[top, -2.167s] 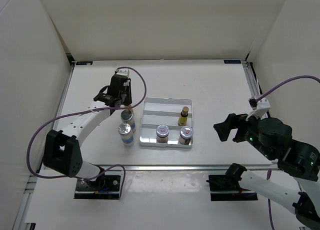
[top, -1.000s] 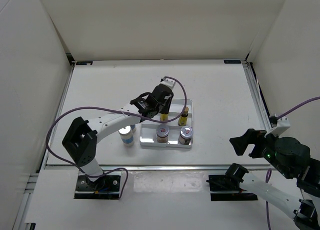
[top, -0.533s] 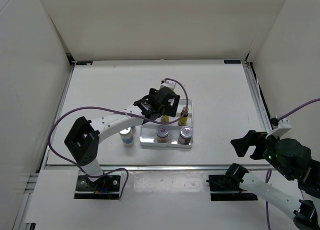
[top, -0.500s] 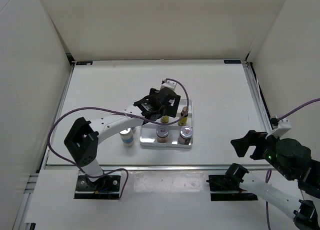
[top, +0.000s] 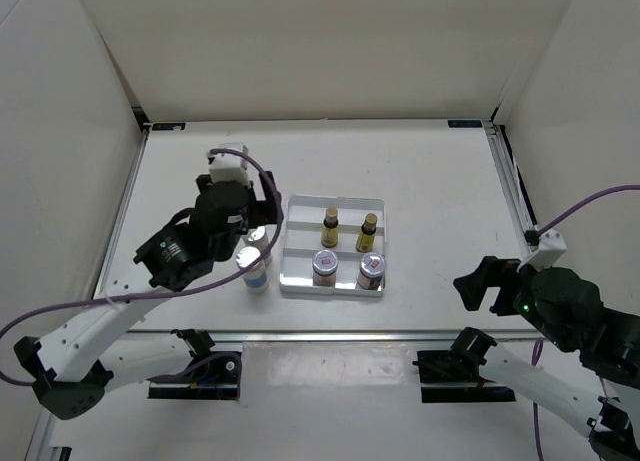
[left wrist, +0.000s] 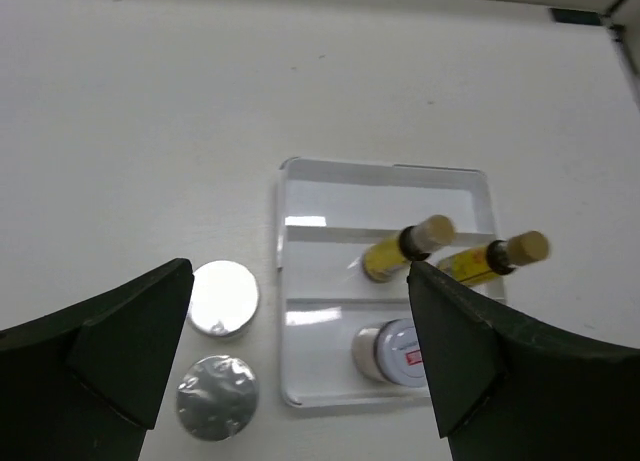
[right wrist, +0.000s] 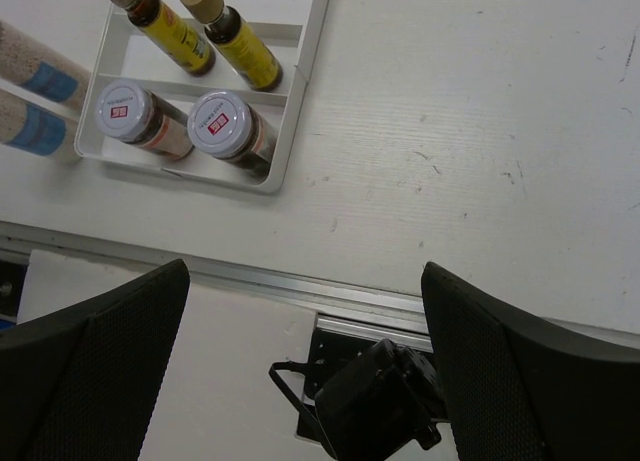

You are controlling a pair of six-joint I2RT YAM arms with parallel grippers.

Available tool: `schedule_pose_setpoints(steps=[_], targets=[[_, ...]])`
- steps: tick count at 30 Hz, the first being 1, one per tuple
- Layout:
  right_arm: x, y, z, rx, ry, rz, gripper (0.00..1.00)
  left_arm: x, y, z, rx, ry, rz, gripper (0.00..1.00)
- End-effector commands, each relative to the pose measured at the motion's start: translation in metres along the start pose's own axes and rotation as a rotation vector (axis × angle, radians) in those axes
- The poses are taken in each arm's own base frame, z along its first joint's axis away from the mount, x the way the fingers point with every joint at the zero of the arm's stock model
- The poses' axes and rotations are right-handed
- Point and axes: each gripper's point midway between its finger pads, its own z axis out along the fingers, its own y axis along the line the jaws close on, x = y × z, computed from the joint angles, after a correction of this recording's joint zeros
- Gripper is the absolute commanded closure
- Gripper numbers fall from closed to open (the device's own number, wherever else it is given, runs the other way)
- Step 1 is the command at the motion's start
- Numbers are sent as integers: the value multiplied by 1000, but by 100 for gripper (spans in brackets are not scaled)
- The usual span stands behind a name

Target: Organize the condiment bottles

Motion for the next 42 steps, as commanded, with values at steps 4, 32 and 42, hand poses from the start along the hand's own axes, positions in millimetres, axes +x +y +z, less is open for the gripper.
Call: schedule_pose_setpoints(steps=[4,32,42], targets=[[9,7,15,6,34,21,0,90,55,16,-174,281,-6,0],[9,2,9,-11,-6,50,0,56,49,86,-171,350,-39,85],[9,2,9,-11,-6,50,0,-8,-7,135,-1,287,4,87]])
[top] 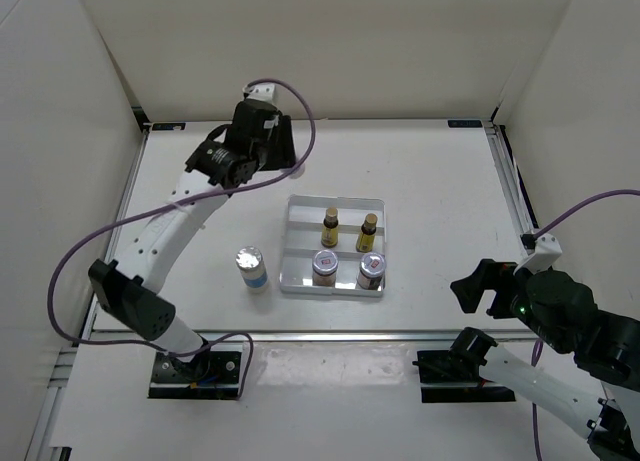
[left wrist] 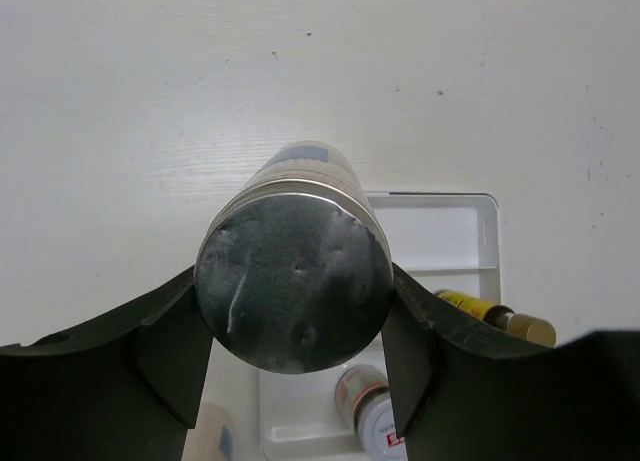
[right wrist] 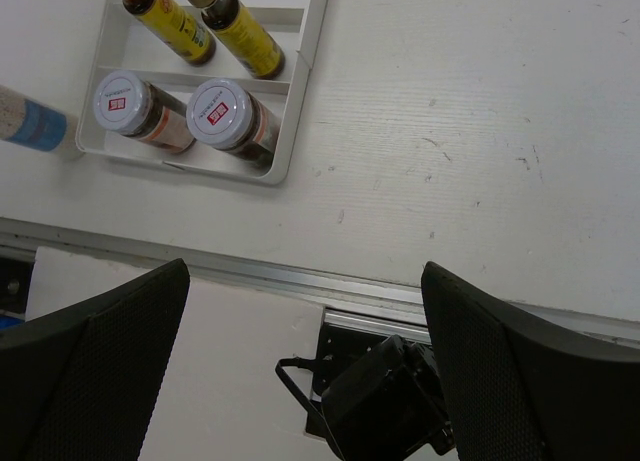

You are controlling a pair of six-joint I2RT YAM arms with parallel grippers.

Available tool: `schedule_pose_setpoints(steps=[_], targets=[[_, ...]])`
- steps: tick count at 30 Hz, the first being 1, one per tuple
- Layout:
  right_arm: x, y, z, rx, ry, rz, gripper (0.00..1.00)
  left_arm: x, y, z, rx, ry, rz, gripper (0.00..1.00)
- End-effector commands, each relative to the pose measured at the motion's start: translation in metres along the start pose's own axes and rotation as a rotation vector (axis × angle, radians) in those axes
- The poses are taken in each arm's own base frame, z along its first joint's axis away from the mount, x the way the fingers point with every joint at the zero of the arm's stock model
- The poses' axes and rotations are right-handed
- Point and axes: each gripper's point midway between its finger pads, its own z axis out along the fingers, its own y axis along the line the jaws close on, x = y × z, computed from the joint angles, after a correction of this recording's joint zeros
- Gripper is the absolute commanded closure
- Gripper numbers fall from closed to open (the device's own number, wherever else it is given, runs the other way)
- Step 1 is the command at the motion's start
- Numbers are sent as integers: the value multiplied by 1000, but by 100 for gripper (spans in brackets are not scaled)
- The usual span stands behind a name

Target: Organize the condiment bottles

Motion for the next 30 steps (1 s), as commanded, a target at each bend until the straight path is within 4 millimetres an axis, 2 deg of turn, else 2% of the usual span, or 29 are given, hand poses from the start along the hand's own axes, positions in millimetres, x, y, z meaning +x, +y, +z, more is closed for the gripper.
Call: schedule_pose_setpoints(steps=[1,2,5,8,10,12,16,19,25,26,27,29,30], targets=[[-5,0,-2,-11,-35,20,0,7,-18,30,55,55,39,89],[-5,0,-2,-11,-35,29,0,19,-20,44,50,95,48,89],[-5,0,-3,-17,-41,33,0,35,-31,59,58,141,51,89],[-5,0,-3,-17,-41,33,0,51,-41,72,58,170,75,89],[-5,0,-3,-17,-41,33,0,53,-49,71,58,166,91,89],[-5,0,-2,-11,-35,29,0,62,-50,79,46,186,104,89],[-5,0,-2,-11,-35,29,0,68,-49,88,30,195,110,89],[-5,0,-2,-11,-35,29,0,76,-45,97,3,211,119,80],[-5,0,-2,-11,-35,29,0,92,-37,115,-44,246,160,60],[-5,0,-2,-11,-35,29,0,92,-37,115,-44,246,160,54],[-5,0,-2,-11,-35,29,0,95,-35,119,-57,250,164,35],[-5,0,-2,-11,-35,29,0,99,-34,119,-61,258,167,17],[-5,0,-2,-11,-35,29,0,96,-36,116,-60,246,172,0]])
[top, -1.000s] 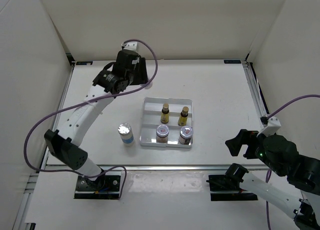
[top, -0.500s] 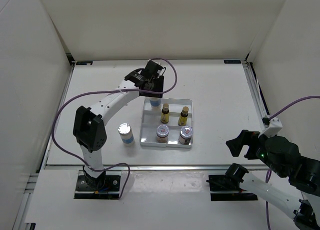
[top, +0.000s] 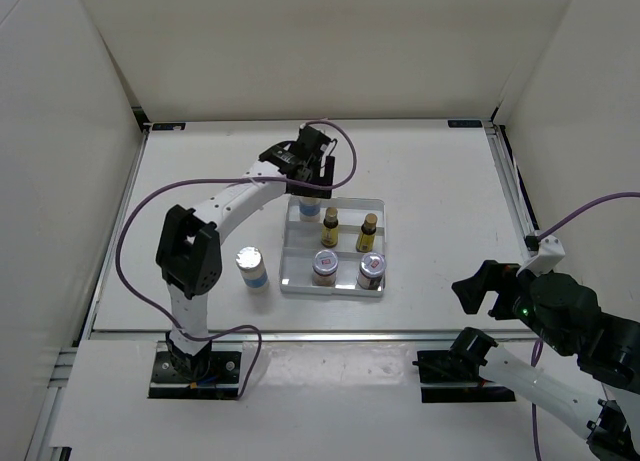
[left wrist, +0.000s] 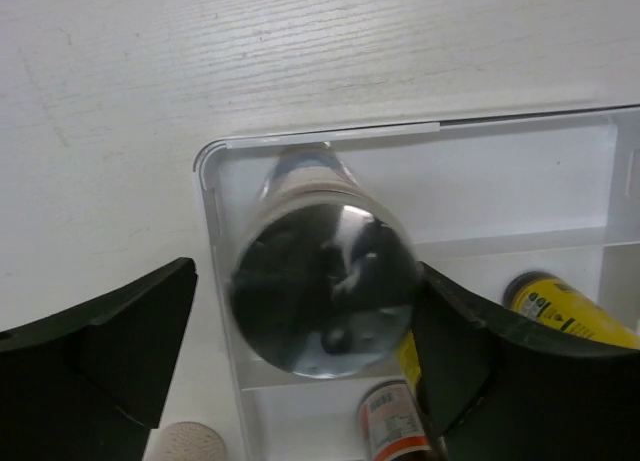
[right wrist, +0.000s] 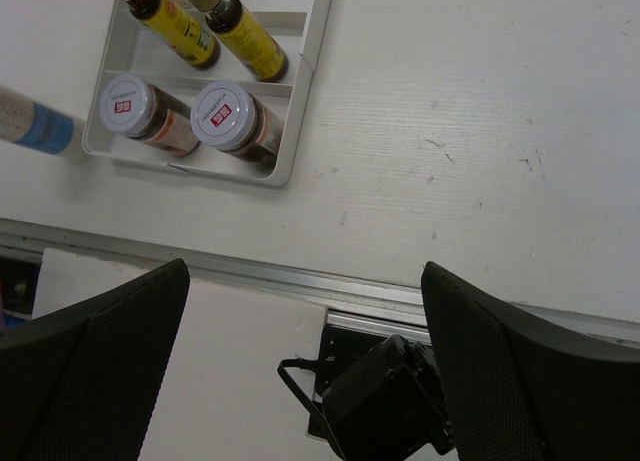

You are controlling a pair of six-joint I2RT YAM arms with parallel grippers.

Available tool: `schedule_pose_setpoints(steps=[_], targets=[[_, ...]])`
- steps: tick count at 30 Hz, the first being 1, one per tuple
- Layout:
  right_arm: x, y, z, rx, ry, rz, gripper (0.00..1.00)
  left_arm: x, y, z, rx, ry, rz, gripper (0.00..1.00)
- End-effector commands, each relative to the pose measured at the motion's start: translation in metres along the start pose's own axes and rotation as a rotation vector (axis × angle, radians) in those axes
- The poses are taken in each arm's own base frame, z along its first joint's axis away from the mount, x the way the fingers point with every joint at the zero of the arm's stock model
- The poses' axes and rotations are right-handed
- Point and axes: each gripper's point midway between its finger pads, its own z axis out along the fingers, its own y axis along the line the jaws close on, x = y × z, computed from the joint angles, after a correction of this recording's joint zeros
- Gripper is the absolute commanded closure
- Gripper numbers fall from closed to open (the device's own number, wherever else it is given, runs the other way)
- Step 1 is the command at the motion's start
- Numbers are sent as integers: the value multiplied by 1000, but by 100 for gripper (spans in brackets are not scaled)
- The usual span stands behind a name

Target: Organize the condiment bottles

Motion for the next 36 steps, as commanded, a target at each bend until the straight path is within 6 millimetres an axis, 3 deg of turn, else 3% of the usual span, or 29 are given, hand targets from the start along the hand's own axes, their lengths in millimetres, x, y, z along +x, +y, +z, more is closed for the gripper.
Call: schedule_pose_setpoints(steps=[1,3,6,7,10,11,12,13,14,15,19,21,25,33,36], targets=[[-5,1,1,-1,-23,18,0,-26,2,-21,-12,-97,-19,0],[-5,1,1,-1,-23,18,0,-38,4,-34,-9,-136,-32,0],[-5,1,1,-1,-23,18,0,-65,17,-86,-24,-265,-49,0],[-5,1,1,-1,-23,18,0,-80,26,-126,-5,-348,-65,0],[-5,1,0,-7,-29,22,0,-61,46,-166,13,-392,-87,0],[-5,1,0,-7,-29,22,0,-55,57,-205,58,-458,-130,0],[-3,-1,0,-7,-30,23,0,-26,63,-195,56,-411,-143,0],[-3,-1,0,-7,-30,23,0,-13,68,-200,69,-412,-158,0],[-3,-1,-1,-12,-37,27,0,-2,75,-224,114,-454,-188,0],[-3,-1,-1,-12,-37,27,0,29,79,-207,108,-392,-183,0],[-3,-1,-1,-12,-37,27,0,90,89,-203,138,-304,-311,0],[-3,0,0,-6,-28,21,0,127,89,-187,130,-206,-308,0],[-3,0,2,0,-21,17,0,161,93,-167,96,-114,-327,0],[-3,-1,-1,-10,-34,25,0,180,98,-139,-3,-16,-310,0],[-3,-1,-1,-10,-34,25,0,177,97,-133,-23,-3,-303,3]])
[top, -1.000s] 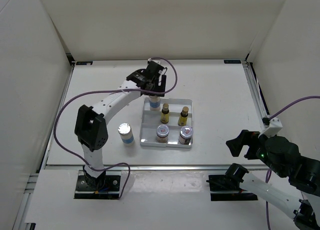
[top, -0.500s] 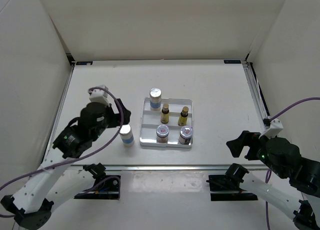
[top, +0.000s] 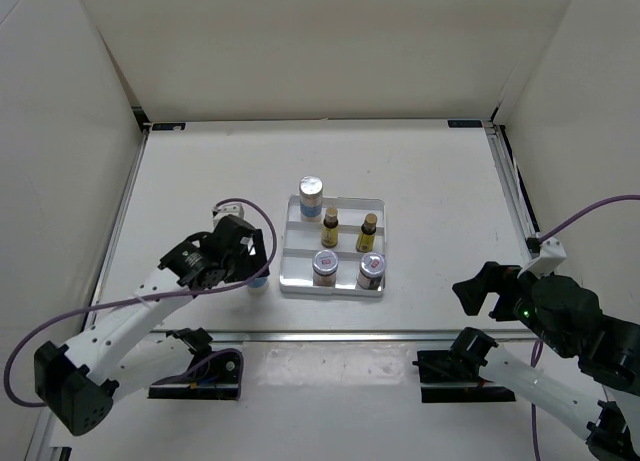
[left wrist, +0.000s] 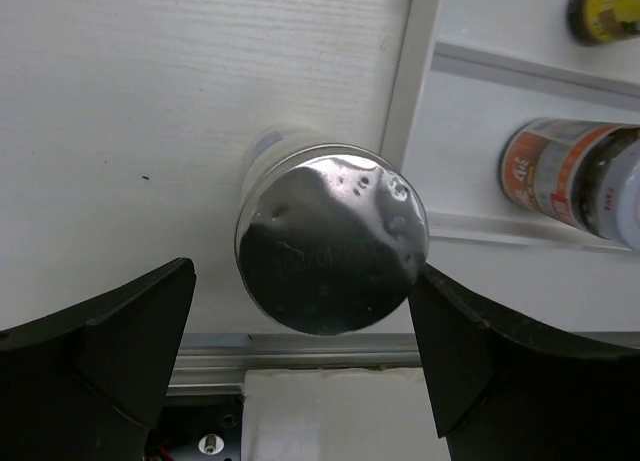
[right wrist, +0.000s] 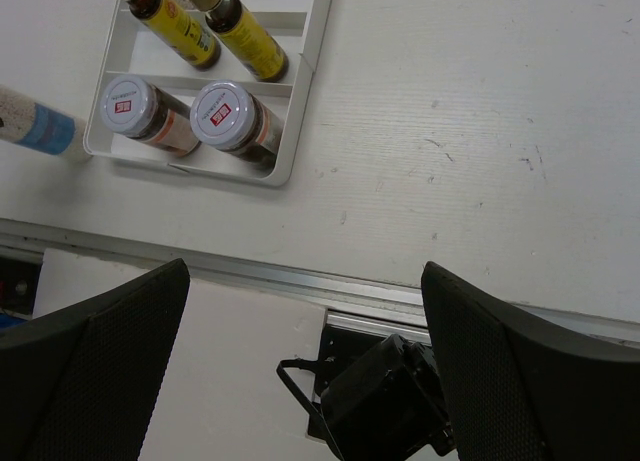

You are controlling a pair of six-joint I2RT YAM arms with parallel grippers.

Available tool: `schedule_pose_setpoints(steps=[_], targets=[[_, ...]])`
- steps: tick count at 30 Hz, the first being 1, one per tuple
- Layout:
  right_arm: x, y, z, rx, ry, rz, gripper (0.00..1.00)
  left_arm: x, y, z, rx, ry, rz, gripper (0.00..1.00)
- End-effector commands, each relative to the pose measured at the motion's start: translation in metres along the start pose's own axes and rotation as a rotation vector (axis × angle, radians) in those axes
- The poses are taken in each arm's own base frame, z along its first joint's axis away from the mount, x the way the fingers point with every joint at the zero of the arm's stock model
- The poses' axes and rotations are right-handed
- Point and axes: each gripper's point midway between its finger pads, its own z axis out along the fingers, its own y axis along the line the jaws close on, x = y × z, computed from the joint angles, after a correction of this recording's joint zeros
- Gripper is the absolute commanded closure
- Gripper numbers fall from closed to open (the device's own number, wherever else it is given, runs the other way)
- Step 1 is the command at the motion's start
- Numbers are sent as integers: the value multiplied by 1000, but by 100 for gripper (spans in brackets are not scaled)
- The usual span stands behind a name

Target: Organize the condiment bottles

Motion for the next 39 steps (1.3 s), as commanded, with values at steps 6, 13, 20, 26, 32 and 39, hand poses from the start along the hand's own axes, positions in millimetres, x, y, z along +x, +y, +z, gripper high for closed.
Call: schedule_pose_setpoints(steps=[6,13,20,26,32,39], targets=[[-5,1,0,-5,-28,21,0,-33,-19,8,-23,-38,44,19],[-5,0,-2,-10,-34,25,0,-94,-55,-21,59,-153,81,81],[-5,0,-2,-10,-34,25,0,-198,-107,-97,189,-370,107,89],[-5,0,-2,-10,-34,25,0,-254,-178,-135,345,-467,207,89],[-5,0,-2,-10,-34,25,0,-240,-260,-79,414,-377,385,89],[-5,1,0,-4,-27,20,0,-213,-294,-21,424,-261,431,89]])
